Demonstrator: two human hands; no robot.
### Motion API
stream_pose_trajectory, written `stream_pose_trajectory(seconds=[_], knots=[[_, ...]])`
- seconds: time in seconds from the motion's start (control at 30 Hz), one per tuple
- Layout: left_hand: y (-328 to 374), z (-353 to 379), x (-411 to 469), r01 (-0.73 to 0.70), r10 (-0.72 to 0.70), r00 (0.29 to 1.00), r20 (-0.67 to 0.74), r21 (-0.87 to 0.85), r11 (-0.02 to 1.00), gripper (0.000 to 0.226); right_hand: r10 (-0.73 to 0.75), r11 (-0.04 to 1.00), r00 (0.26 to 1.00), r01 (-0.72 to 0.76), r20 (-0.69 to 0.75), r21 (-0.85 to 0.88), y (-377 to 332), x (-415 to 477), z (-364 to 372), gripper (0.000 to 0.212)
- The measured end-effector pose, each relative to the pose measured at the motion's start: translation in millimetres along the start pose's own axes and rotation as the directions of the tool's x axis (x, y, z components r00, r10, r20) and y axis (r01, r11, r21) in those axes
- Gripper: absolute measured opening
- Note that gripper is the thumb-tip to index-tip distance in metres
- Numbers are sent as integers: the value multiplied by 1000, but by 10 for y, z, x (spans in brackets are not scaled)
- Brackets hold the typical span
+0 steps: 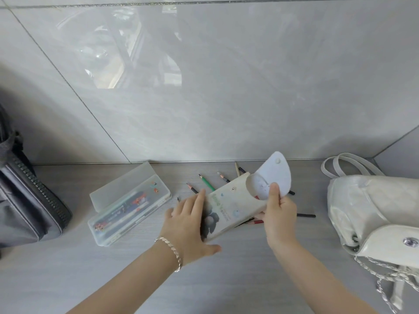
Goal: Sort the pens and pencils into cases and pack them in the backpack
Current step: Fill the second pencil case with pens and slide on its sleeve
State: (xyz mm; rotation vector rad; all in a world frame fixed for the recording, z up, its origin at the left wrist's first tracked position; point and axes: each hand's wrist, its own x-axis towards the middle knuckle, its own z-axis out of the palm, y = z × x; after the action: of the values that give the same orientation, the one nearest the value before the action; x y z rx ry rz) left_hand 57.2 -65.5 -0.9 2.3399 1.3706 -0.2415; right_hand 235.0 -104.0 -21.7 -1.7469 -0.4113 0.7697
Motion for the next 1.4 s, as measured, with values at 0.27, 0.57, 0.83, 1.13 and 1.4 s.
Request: stream_pose_trajectory(seconds=[0.27, 0.57, 0.83, 1.13, 1.4], knots=[[-283, 125, 84, 101, -127, 991, -45, -370, 924, 88, 13, 1000, 995, -14, 102, 16, 65, -184, 0, 45], [-411, 215, 97, 12, -95, 956, -278, -285, 958, 79, -143, 967, 703, 248, 697, -52, 56, -252, -300, 70], [-447, 190, 54, -173, 245, 826, -508, 184, 967, 81, -195, 751, 583, 606, 789, -262, -10, -71, -372, 22], [-315, 197, 21, -159, 224, 797, -561, 163, 974, 84, -629, 573, 503, 815, 593, -85, 80, -162, -288, 19], [-191, 127, -8, -176, 367, 551, -749, 325, 929, 46, -639, 677, 569, 735, 518, 27, 130, -188, -315, 4]])
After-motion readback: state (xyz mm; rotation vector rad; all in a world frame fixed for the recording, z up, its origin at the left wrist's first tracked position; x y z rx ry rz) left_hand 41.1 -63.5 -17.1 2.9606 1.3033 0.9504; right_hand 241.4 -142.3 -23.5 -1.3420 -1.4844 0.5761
